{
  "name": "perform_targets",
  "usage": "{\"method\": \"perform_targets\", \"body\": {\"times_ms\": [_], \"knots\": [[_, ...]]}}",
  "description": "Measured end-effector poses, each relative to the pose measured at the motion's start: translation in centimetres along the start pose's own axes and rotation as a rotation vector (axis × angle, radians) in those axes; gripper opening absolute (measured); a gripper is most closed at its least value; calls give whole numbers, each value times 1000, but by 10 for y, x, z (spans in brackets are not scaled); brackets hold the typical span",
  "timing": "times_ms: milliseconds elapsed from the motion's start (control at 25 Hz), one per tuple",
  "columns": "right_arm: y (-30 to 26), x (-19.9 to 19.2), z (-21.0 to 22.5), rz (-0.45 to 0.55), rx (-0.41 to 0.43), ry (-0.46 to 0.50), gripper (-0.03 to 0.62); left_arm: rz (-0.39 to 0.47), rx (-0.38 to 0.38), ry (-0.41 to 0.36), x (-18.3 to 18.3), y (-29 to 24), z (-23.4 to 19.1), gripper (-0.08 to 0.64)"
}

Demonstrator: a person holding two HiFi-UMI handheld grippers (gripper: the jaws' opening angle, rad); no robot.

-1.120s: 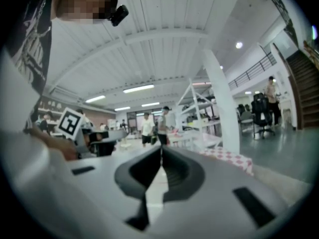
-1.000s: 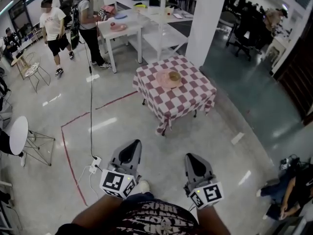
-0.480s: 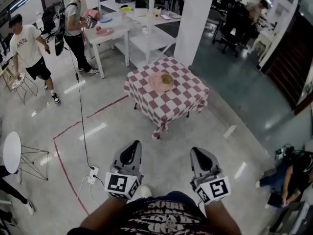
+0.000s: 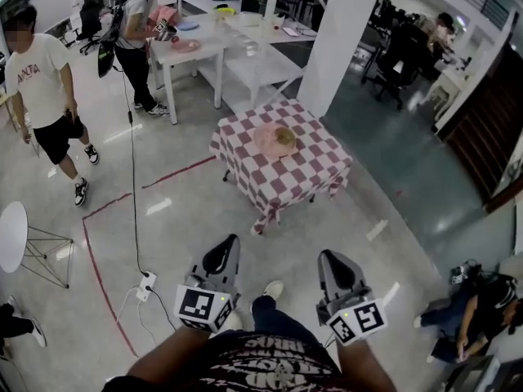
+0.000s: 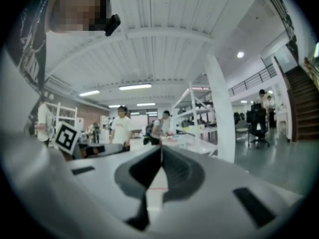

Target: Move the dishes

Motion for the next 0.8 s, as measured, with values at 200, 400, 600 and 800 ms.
{"method": "perform_targets", "body": {"times_ms": [200, 400, 600, 800], "knots": [[-17, -9, 14, -9, 9, -35, 34, -22, 5, -24, -2, -16, -4, 31], [-41, -22, 35, -33, 2, -49, 34, -64, 10, 0, -14, -44, -16, 31], [-78, -28, 59, -57, 11, -80, 34, -87, 14, 7, -25, -83, -30, 31], [-122, -16, 85, -30, 33, -49, 34, -88, 35, 5, -23, -125, -47, 31]]}}
Point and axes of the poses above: the fingertips, and each gripper's own axes: y backward along the fingers, z to its right, x out of its top, the point moved 4 cm from there along y, backward along the fingers, and after that the axes turned 15 degrees about -x, right-handed, at the moved point
